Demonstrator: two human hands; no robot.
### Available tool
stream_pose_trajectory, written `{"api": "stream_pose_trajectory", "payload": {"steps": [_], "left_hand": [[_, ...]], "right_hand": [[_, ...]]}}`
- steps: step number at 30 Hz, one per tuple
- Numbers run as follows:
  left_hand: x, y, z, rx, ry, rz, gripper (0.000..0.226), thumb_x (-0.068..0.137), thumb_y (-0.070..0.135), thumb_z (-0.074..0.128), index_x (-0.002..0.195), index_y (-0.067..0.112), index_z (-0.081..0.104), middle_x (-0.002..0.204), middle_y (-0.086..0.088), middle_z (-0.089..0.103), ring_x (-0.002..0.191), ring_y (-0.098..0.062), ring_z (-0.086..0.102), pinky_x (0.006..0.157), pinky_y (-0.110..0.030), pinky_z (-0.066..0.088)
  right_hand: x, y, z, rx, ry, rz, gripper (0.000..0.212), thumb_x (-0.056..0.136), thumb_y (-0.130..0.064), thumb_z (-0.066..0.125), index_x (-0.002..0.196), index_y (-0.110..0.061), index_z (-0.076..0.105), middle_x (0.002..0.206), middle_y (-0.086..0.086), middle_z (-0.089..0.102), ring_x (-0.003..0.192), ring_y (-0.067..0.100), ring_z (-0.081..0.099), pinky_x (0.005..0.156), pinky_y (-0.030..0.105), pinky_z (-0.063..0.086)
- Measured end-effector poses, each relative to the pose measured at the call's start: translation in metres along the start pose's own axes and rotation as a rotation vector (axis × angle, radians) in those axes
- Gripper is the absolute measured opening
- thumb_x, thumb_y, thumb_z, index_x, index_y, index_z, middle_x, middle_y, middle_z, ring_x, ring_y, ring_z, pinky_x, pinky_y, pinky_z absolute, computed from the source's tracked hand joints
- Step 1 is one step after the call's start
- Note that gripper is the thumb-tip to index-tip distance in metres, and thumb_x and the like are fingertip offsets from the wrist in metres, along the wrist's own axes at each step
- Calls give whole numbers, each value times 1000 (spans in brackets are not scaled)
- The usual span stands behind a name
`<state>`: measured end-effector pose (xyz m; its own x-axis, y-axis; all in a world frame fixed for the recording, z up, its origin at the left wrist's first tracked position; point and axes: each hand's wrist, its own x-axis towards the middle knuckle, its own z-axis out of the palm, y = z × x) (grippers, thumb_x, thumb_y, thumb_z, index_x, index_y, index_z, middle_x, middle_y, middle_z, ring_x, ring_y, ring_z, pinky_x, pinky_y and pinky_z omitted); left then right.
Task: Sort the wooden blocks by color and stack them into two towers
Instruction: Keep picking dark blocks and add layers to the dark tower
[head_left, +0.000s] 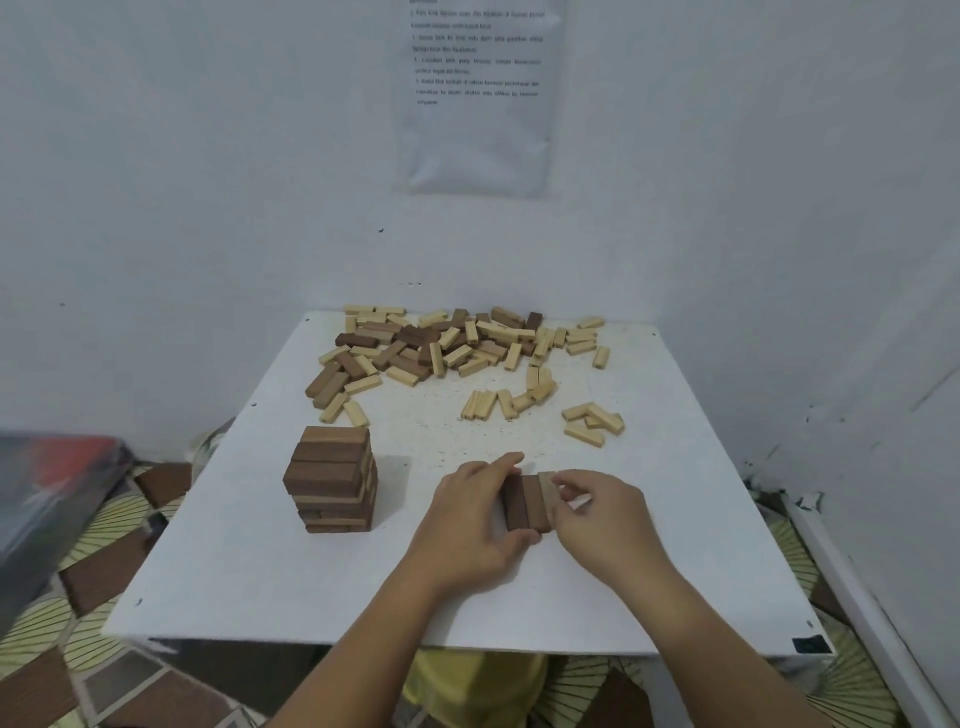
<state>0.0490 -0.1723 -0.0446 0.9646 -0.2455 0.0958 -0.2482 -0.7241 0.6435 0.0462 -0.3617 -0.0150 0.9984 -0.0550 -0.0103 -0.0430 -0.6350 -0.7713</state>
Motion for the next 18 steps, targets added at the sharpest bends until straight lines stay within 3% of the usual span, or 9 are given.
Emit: {"api": "stream_pose_trajectory", "payload": {"steps": [2, 6, 11, 15, 18], "left_hand": [[-1, -1, -1, -15, -3, -10, 86, 80, 57, 72, 153, 51, 26, 143, 14, 46, 132, -14, 39, 111, -38, 39], [-1, 0, -3, -34, -3, -19, 85, 79, 57, 73, 151, 51, 29, 139, 19, 48, 130, -11, 39, 110, -38, 39], [0, 0, -6, -87, -19, -62, 85, 75, 56, 75, 148, 52, 32, 133, 25, 48, 129, -8, 41, 110, -39, 42], [1, 1, -11, -115, -62, -82, 88, 74, 56, 78, 147, 56, 29, 135, 27, 47, 132, -7, 41, 111, -39, 42], [3, 1, -15, -141, -82, -103, 92, 73, 53, 81, 147, 56, 28, 135, 25, 49, 131, -4, 41, 109, -35, 42]], "right_hand": [[0, 1, -2, -10, -54, -31, 22, 95, -29, 66, 117, -30, 69, 112, -15, 64, 86, 2, 62, 73, 12, 45], [6, 2, -6, -96, -218, -64, 61, 86, -11, 68, 144, -23, 56, 134, -6, 57, 97, 10, 58, 87, 19, 48], [11, 1, -10, -60, -220, -65, 62, 81, -1, 67, 134, -31, 59, 105, -15, 59, 71, 1, 62, 60, 11, 45], [21, 0, -18, -125, -340, -149, 81, 78, -11, 76, 148, -40, 47, 137, -20, 50, 70, 2, 63, 69, 17, 50], [26, -4, -16, -155, -395, -165, 86, 78, -10, 77, 150, -42, 43, 129, -23, 54, 70, 0, 61, 69, 21, 53]]}}
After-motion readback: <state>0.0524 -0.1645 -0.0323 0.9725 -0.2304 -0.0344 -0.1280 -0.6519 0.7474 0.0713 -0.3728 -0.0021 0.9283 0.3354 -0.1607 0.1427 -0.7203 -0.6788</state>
